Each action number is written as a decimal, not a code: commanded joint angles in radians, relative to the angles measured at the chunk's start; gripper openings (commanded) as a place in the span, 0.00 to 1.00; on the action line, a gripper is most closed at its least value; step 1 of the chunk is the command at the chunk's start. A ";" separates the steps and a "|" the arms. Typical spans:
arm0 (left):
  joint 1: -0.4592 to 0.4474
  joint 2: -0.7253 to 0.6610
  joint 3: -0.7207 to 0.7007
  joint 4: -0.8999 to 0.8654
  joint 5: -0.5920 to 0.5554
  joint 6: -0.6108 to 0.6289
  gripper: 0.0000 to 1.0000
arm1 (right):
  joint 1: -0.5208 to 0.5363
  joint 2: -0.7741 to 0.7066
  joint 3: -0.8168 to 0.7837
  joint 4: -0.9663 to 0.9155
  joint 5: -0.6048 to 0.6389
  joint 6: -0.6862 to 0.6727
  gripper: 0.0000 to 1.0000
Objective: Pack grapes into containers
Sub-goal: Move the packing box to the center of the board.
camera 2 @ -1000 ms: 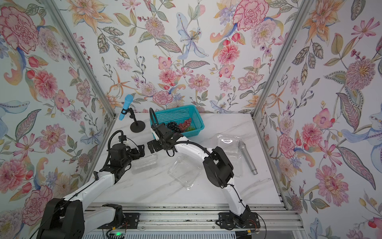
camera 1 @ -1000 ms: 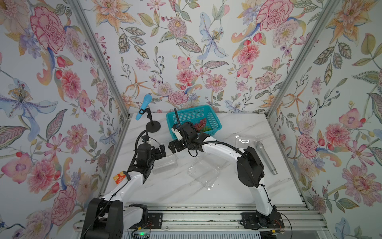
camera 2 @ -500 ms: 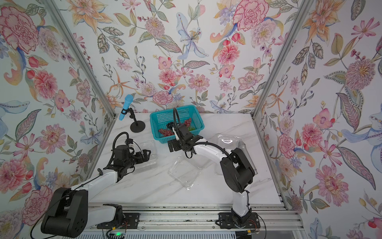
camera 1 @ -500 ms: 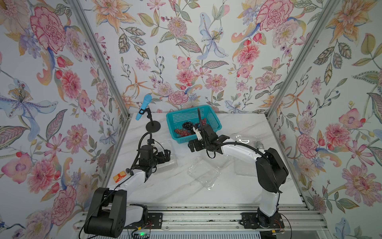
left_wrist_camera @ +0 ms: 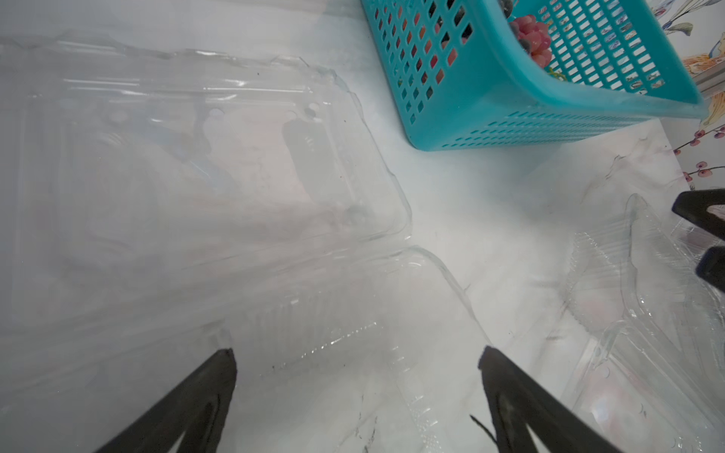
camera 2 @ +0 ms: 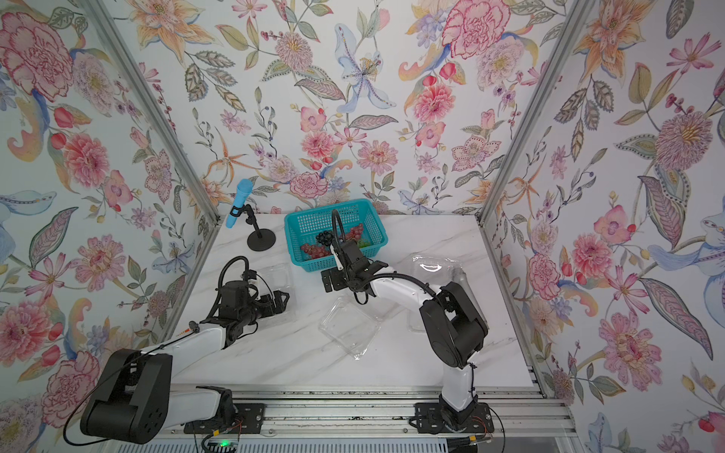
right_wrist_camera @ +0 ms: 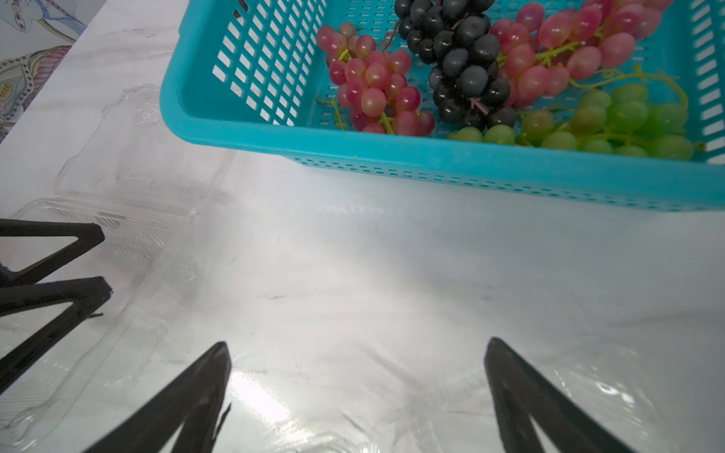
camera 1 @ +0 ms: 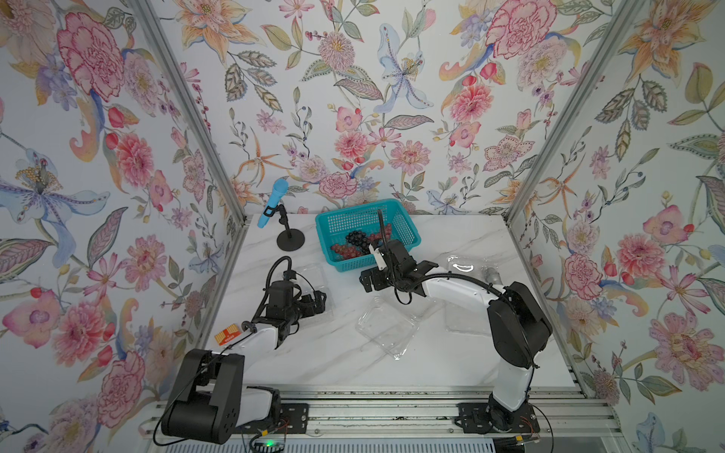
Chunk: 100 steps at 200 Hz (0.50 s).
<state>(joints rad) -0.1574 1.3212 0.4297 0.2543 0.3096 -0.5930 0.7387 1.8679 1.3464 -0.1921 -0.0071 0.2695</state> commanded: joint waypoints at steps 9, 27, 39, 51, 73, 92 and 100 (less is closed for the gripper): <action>-0.005 0.019 -0.030 0.080 -0.058 -0.034 1.00 | -0.002 -0.030 -0.009 0.020 0.010 0.012 0.99; -0.006 0.022 -0.018 0.105 -0.116 -0.038 1.00 | -0.005 -0.035 -0.015 0.020 0.012 0.009 1.00; -0.003 0.030 -0.001 0.113 -0.152 -0.038 1.00 | -0.006 -0.038 -0.015 0.021 0.012 0.009 1.00; 0.002 0.046 0.018 0.129 -0.184 -0.037 1.00 | -0.007 -0.041 -0.019 0.020 0.012 0.010 1.00; 0.019 0.090 0.057 0.157 -0.230 -0.041 1.00 | -0.009 -0.048 -0.024 0.020 0.015 0.006 1.00; 0.033 0.137 0.093 0.172 -0.256 -0.041 1.00 | -0.021 -0.053 -0.030 0.021 0.015 0.006 1.00; 0.040 0.150 0.101 0.182 -0.268 -0.043 1.00 | -0.029 -0.057 -0.033 0.021 0.013 0.008 1.00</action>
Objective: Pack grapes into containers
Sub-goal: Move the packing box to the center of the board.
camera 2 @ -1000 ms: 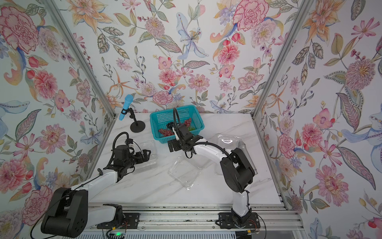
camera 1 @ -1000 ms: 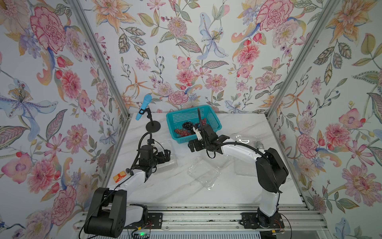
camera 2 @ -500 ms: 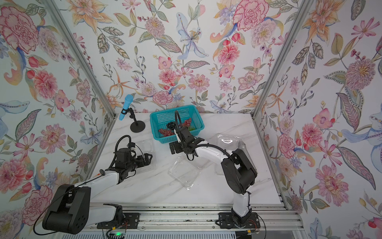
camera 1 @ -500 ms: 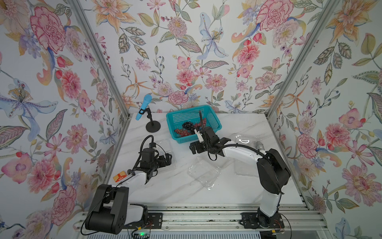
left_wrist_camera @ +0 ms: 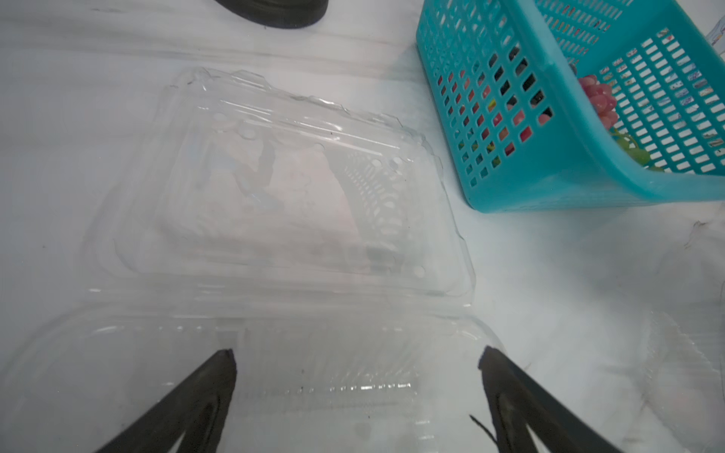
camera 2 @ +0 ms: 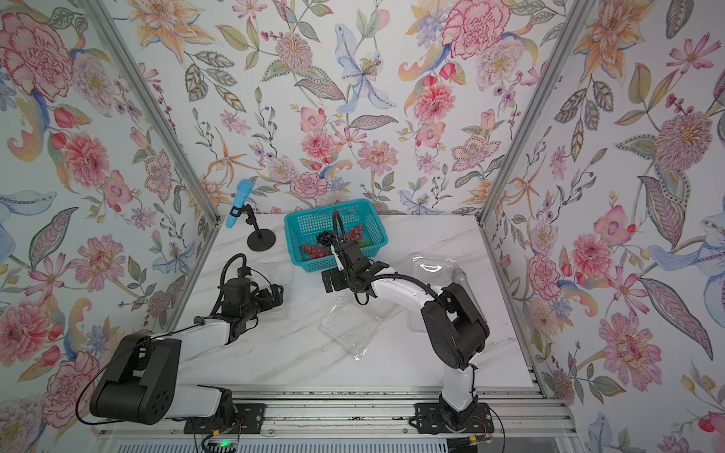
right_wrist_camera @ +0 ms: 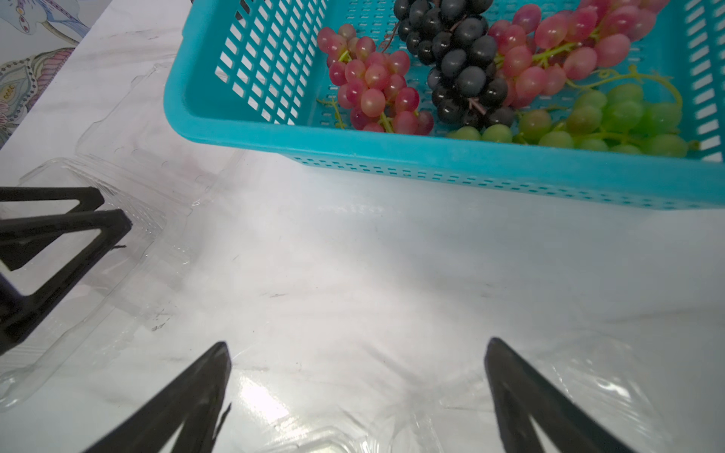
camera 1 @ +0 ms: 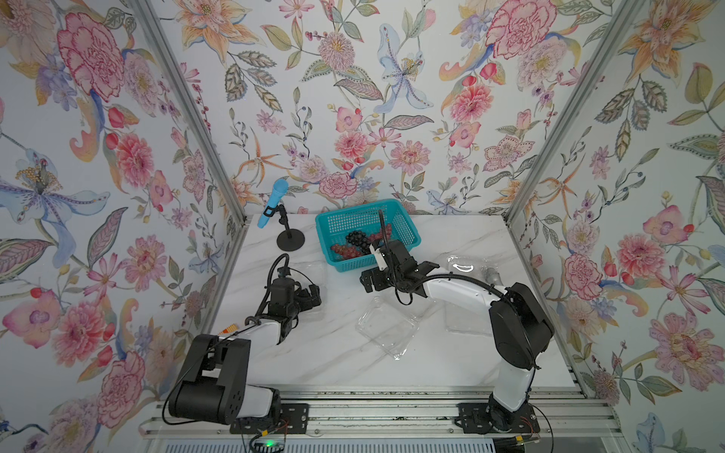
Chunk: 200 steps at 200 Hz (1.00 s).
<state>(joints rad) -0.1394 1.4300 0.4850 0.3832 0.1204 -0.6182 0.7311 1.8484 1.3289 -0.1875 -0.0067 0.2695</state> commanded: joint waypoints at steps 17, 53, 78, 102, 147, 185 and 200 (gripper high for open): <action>0.048 0.054 0.050 0.084 -0.096 -0.020 1.00 | -0.046 -0.054 -0.025 0.016 0.003 0.014 0.99; 0.118 0.057 0.077 0.100 -0.128 -0.006 1.00 | -0.122 -0.087 -0.027 -0.048 0.034 0.003 1.00; 0.135 0.034 0.083 0.110 -0.121 0.004 1.00 | -0.162 -0.103 -0.067 -0.073 0.068 -0.013 1.00; 0.134 -0.015 0.047 0.167 -0.092 0.009 1.00 | -0.197 -0.103 -0.103 -0.102 0.120 -0.027 1.00; 0.130 -0.093 -0.022 0.256 -0.025 0.035 1.00 | -0.246 -0.083 -0.142 -0.133 0.202 -0.081 1.00; 0.082 -0.143 -0.062 0.281 -0.011 0.082 1.00 | -0.246 -0.031 -0.141 -0.153 0.212 -0.117 0.99; 0.054 -0.162 -0.079 0.291 -0.017 0.097 1.00 | -0.245 -0.004 -0.138 -0.153 0.204 -0.131 0.97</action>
<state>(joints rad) -0.0463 1.3079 0.4389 0.6273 0.0830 -0.5690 0.4820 1.7985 1.1938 -0.3042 0.1795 0.1764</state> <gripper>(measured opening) 0.997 0.980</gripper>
